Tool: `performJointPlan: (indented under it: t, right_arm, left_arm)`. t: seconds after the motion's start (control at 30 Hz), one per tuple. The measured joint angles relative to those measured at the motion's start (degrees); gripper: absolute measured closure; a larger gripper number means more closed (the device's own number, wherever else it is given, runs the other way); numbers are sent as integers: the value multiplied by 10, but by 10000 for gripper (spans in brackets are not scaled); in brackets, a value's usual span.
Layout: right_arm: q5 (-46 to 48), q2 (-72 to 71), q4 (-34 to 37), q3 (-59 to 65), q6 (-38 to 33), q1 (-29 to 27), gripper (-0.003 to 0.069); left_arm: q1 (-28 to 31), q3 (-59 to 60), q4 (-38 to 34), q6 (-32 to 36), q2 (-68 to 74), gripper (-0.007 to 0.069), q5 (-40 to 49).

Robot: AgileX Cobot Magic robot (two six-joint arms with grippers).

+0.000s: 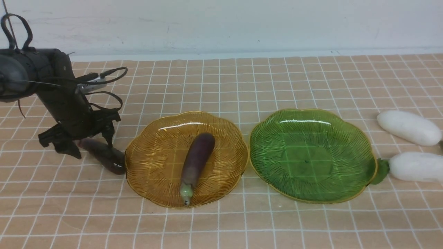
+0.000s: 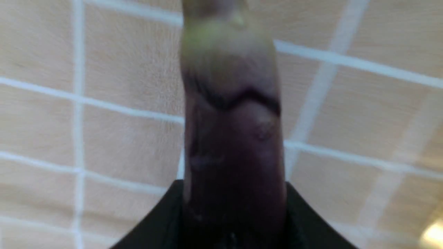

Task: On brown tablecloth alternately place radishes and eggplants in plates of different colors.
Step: 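Pick up the eggplant and place it in the yellow plate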

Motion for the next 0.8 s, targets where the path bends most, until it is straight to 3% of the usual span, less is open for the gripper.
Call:
performJointPlan:
  t: [0.23, 0.37, 0.53, 0.7, 0.8]
  right_arm:
    - [-8, 0, 0, 0, 11, 0, 674]
    - [-11, 6, -23, -19, 43, 0, 666]
    - [2, 73, -105, -88, 123, 0, 650]
    - [7, 211, -159, -136, 168, 0, 537]
    - [-1, 302, -164, -163, 196, 0, 414]
  left_arm:
    - [-72, -65, -137, 139, -60, 379, 36]
    - [-128, -65, -141, 162, -20, 358, 15]
    - [-142, -65, -112, 154, 10, 249, 11]
    - [-142, -74, -107, 142, 10, 46, 13]
    - [-142, -97, -106, 142, 10, 5, 39]
